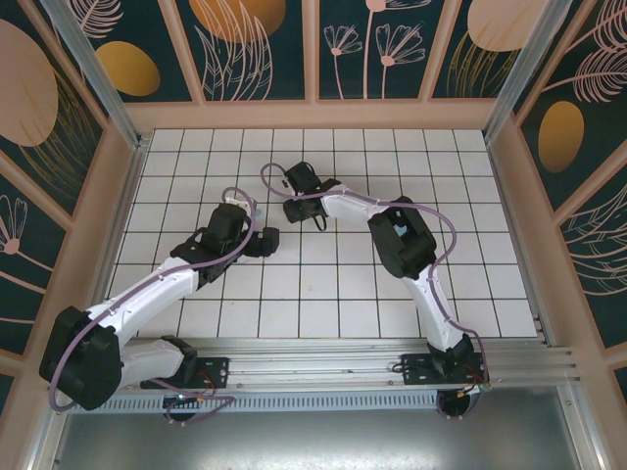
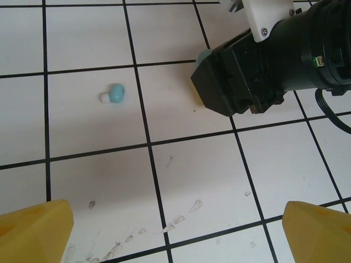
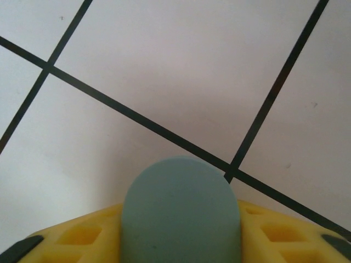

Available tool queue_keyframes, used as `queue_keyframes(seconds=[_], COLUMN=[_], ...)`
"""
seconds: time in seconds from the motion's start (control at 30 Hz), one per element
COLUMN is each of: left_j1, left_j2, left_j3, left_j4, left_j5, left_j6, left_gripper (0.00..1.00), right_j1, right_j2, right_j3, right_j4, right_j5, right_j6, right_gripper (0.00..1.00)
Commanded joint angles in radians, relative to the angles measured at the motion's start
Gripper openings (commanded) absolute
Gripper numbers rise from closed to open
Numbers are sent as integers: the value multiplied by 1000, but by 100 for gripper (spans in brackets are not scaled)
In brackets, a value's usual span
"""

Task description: Insert wireless bluetooth earbuds into charging case

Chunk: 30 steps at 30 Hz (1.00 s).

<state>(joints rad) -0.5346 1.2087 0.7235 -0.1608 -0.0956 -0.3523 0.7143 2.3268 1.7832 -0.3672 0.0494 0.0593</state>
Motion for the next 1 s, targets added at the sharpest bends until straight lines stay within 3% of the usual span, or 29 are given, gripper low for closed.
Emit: queue_keyframes(seconds=[0.0, 0.17, 0.43, 0.6, 0.7, 0.8, 0.97], left_j1=[7, 8, 9, 9, 8, 9, 9], left_j2=[-18, -53, -69, -62, -50, -33, -30], left_j3=[-10, -33, -52, -84, -97, -101, -108], left_j4=[6, 48, 96, 166, 180, 174, 176], left_j5=[25, 95, 154, 215, 234, 235, 247], left_j6=[20, 47, 66, 57, 48, 46, 35], left_gripper=[95, 89, 87, 87, 86, 86, 86], right_j1=[16, 14, 33, 62, 79, 82, 88], right_j2=[-29, -83, -237, -347, -390, -410, -432], right_j3=[-47, -127, -353, -569, -642, -663, -676], right_j4=[-95, -68, -44, -11, 5, 5, 16], right_j5=[-28, -29, -80, -93, -85, -89, -113], right_j6=[-7, -32, -85, -61, -30, 30, 77], right_gripper=[39, 29, 29, 35, 48, 56, 59])
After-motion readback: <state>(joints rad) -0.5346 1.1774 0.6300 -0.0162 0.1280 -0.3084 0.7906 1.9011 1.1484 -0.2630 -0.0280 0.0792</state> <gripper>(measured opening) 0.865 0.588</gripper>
